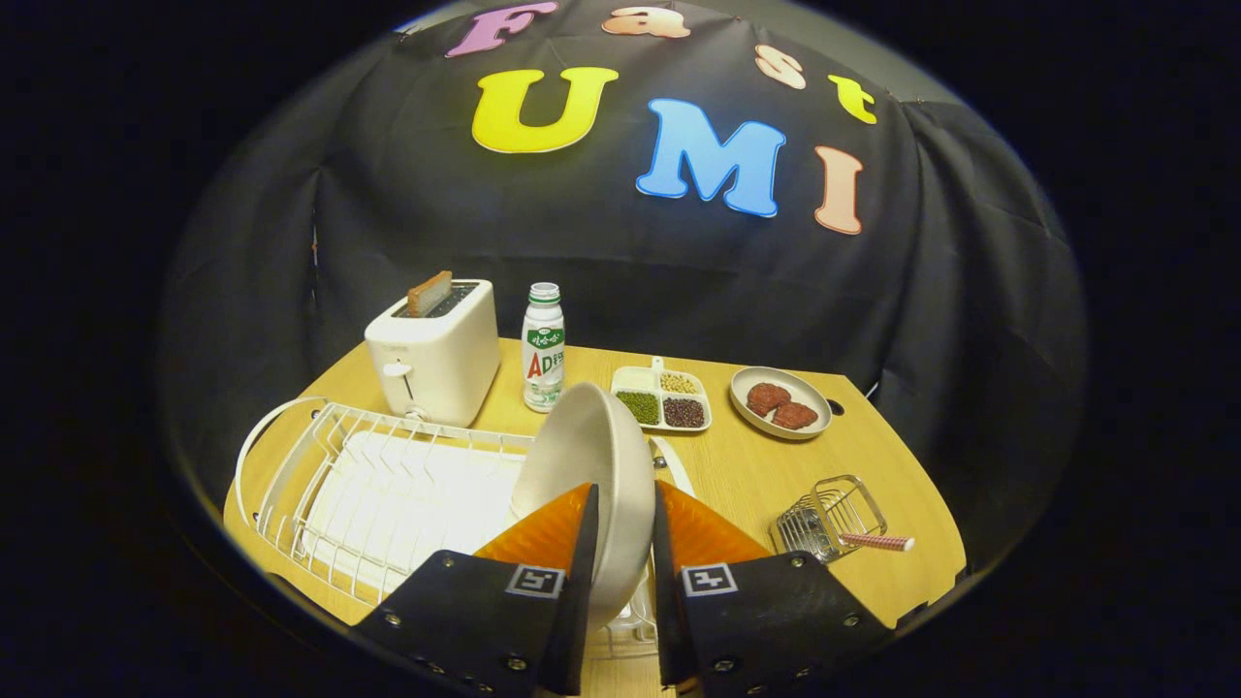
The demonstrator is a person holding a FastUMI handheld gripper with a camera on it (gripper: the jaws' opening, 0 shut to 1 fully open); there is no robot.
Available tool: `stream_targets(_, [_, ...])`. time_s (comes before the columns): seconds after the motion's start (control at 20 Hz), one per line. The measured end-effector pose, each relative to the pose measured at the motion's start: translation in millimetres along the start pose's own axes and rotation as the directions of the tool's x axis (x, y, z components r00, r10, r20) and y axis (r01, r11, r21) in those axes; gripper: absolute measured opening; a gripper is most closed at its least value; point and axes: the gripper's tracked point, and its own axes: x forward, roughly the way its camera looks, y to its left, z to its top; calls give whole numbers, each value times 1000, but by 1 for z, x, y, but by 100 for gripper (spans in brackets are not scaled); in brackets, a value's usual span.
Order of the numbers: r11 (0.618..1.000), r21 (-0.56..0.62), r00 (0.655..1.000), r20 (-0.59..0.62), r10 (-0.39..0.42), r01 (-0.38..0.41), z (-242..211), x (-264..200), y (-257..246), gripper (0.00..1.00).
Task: Take the plate from the dish rack, then take the spoon from the basket and place it into the plate.
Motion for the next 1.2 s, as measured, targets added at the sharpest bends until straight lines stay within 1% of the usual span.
stream_targets(0.05, [1000,2,1000,-12,-29,29,-1,1,-2,25])
stream_targets(0.1, [999,4,999,-23,-44,44,-1,4,-4,25])
stream_targets(0.15, [999,4,998,-30,-52,52,-1,-1,-4,18])
stream_targets(0.2, [999,8,998,-25,-52,52,2,-2,-3,18])
stream_targets(0.25, [998,9,998,-10,-60,60,6,-1,-4,9])
stream_targets(0.35, [998,-7,998,6,-68,68,13,3,-5,9])
stream_targets(0.5, [995,-61,997,29,-77,79,27,0,-2,9])
stream_targets(0.75, [978,-156,989,78,-125,136,43,-10,-2,9])
stream_targets(1.2, [971,-158,973,175,-152,180,80,-45,-9,9])
